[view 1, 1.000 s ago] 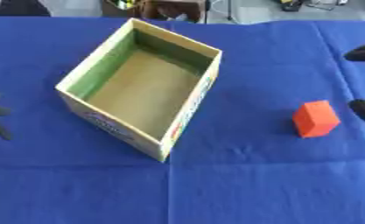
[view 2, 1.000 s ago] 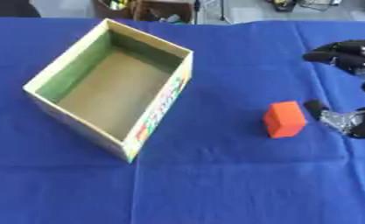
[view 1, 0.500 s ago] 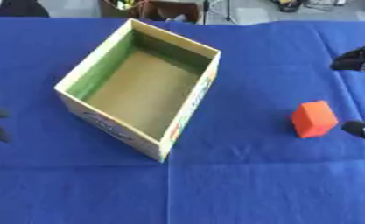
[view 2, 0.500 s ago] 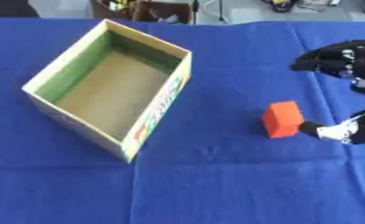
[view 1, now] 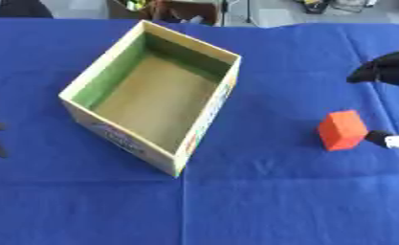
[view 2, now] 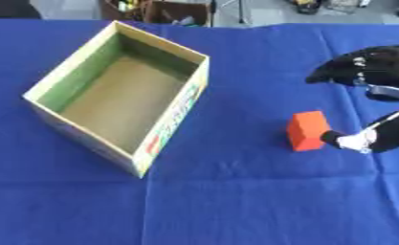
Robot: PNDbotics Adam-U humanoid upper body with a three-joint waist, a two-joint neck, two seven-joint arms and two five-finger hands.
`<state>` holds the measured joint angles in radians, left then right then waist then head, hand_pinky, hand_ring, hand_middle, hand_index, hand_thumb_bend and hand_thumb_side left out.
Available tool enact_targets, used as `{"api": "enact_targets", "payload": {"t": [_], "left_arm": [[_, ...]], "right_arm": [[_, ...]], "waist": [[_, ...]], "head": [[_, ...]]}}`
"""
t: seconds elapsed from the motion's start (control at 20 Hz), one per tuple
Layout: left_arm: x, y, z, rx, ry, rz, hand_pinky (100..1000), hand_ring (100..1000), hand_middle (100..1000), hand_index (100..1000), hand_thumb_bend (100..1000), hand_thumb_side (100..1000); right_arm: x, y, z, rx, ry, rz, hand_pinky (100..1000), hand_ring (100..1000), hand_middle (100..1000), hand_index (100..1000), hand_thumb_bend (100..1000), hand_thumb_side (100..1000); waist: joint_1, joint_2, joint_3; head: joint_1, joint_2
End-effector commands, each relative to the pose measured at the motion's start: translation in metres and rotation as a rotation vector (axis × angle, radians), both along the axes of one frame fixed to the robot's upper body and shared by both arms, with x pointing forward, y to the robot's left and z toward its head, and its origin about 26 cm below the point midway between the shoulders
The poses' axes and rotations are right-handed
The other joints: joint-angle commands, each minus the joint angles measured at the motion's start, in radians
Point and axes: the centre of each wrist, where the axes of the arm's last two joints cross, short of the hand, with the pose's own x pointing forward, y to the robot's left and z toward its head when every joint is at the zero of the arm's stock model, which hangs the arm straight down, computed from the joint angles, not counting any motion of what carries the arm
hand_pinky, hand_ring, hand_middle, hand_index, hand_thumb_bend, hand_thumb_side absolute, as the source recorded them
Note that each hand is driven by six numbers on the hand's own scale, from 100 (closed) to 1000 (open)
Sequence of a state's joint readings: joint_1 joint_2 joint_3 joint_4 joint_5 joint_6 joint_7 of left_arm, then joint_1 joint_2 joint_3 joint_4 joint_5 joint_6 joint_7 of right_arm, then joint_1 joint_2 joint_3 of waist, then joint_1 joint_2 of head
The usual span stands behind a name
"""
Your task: Pick up objects on the table and place them in the box.
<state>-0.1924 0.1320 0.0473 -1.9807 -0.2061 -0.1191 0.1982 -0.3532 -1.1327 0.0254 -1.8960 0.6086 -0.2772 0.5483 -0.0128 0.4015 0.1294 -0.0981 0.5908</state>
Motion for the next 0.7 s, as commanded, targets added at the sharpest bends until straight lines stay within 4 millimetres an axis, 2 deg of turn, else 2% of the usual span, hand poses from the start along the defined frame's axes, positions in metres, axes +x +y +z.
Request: {"api": "enact_targets", "payload": {"t": [0.05,0.7], "left_arm": [[-0.002,0.001,0.006,0.016,-0.021,-0.01,315,565,617,759,100,850],[-0.002,-0.001,0.006,0.015,-0.019,-0.019,314,566,618,759,100,848]], "right_arm": [[0.003,-0.006,0.009,-0.036,0.009,-0.035,866,905,873,1000,340,714],[0.023,-0.015,-0.008,-0.055,0.123,-0.09,873,908,863,1000,405,734]], "waist": [[-0.002,-0.023,0.0],[-0.002,-0.015,0.01]], "head": [[-0.008,-0.009],[-0.02,-0.012]]}}
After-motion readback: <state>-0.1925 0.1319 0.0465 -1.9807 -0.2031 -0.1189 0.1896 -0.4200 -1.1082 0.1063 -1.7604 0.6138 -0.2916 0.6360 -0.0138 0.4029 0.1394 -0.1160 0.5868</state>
